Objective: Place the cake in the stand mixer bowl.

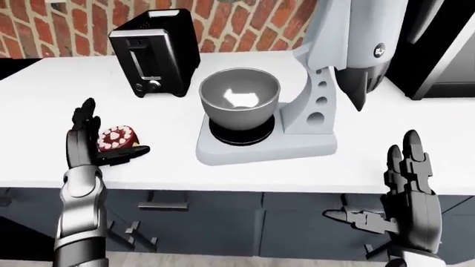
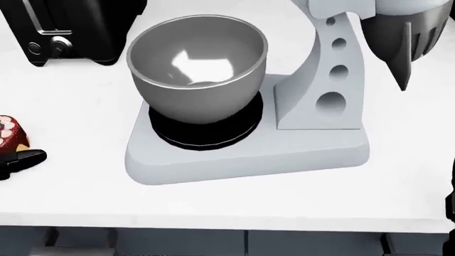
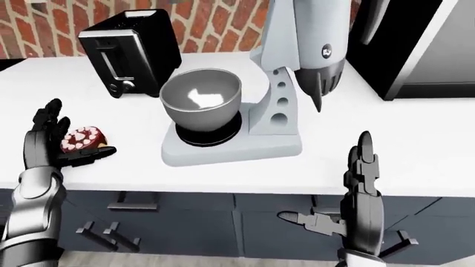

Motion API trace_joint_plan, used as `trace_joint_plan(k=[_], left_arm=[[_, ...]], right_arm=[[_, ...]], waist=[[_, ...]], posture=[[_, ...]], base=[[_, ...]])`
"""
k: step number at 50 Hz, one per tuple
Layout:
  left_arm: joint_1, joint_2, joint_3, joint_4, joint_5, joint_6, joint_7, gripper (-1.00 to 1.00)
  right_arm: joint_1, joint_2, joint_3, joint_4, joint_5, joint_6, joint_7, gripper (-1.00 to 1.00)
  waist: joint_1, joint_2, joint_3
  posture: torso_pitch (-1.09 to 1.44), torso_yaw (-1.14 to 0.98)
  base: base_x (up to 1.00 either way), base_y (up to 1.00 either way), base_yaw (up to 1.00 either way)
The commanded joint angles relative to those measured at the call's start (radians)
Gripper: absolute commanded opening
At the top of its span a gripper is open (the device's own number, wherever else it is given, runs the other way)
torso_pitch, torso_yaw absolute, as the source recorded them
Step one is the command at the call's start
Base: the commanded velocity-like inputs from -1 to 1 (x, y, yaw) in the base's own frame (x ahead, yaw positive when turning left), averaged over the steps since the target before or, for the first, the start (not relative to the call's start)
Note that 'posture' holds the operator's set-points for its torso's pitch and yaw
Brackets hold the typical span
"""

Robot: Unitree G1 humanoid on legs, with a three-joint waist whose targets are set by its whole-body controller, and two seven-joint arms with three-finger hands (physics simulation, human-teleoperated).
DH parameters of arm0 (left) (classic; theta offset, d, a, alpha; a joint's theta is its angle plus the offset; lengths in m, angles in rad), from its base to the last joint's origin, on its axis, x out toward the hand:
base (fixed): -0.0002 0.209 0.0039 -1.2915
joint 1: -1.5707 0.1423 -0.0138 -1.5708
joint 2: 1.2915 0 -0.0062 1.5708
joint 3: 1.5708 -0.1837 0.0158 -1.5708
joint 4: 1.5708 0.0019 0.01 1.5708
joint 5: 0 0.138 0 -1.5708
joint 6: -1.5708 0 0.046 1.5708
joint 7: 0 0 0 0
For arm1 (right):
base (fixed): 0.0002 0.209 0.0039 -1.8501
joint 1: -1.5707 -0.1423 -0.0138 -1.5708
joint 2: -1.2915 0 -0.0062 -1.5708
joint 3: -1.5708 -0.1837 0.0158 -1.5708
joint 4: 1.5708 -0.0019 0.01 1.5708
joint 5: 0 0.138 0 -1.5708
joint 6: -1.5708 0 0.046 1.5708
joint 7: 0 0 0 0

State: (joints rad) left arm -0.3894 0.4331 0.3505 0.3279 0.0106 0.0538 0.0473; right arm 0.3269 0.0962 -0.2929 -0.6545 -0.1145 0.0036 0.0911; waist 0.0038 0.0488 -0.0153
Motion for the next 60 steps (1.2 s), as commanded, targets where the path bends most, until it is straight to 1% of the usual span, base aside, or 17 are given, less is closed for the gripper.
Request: trace_joint_plan(k=[1, 2, 7, 18, 25, 39, 43, 60], left_arm=[[0.012, 0.003, -0.024, 0.051, 0.066, 0.048, -0.011, -0.69], [0.015, 0.000, -0.025, 0.050, 0.065, 0.050, -0.018, -1.00], [0.023, -0.005, -0.022, 0.034, 0.058, 0.060, -0.041, -1.00], [0.030, -0.009, -0.015, -0.013, 0.055, 0.085, -0.056, -1.00], [0.043, -0.009, 0.003, -0.114, 0.042, 0.140, -0.068, -1.00], [0.051, -0.009, 0.032, -0.303, 0.033, 0.252, -0.094, -1.00], [0.042, -0.007, 0.036, -0.377, 0.035, 0.305, -0.106, -1.00], [-0.005, 0.019, 0.054, -0.524, 0.021, 0.421, -0.128, -1.00]], right_arm=[[-0.002, -0.001, -0.002, -0.021, 0.001, -0.007, -0.003, 1.00], [-0.002, -0.001, -0.002, -0.021, 0.001, -0.007, -0.003, 1.00], [0.000, 0.000, -0.002, -0.021, 0.004, -0.011, 0.000, 1.00], [0.006, 0.003, -0.003, -0.028, 0.008, -0.014, 0.005, 1.00], [0.013, 0.009, -0.011, -0.042, 0.012, -0.012, 0.012, 1.00], [0.037, 0.035, -0.043, -0.117, 0.021, 0.014, 0.050, 1.00], [0.045, 0.048, -0.065, -0.149, 0.030, 0.025, 0.070, 1.00], [0.049, 0.072, -0.094, -0.181, 0.049, 0.033, 0.107, 1.00]], waist=[[-0.004, -0.007, 0.009], [-0.003, -0.006, 0.009], [-0.006, -0.004, 0.007], [-0.009, -0.002, 0.005], [-0.011, -0.003, 0.005], [-0.013, -0.008, 0.009], [-0.014, -0.009, 0.011], [-0.025, -0.011, 0.024]], posture=[[0.00, 0.00], [0.00, 0.00], [0.00, 0.00], [0.00, 0.00], [0.00, 0.00], [0.00, 0.00], [0.00, 0.00], [0.00, 0.00]], base=[[0.00, 0.00, 0.00], [0.00, 0.00, 0.00], [0.00, 0.00, 0.00], [0.00, 0.00, 0.00], [0.00, 0.00, 0.00], [0.00, 0.00, 0.00], [0.00, 0.00, 0.00], [0.00, 0.00, 0.00]])
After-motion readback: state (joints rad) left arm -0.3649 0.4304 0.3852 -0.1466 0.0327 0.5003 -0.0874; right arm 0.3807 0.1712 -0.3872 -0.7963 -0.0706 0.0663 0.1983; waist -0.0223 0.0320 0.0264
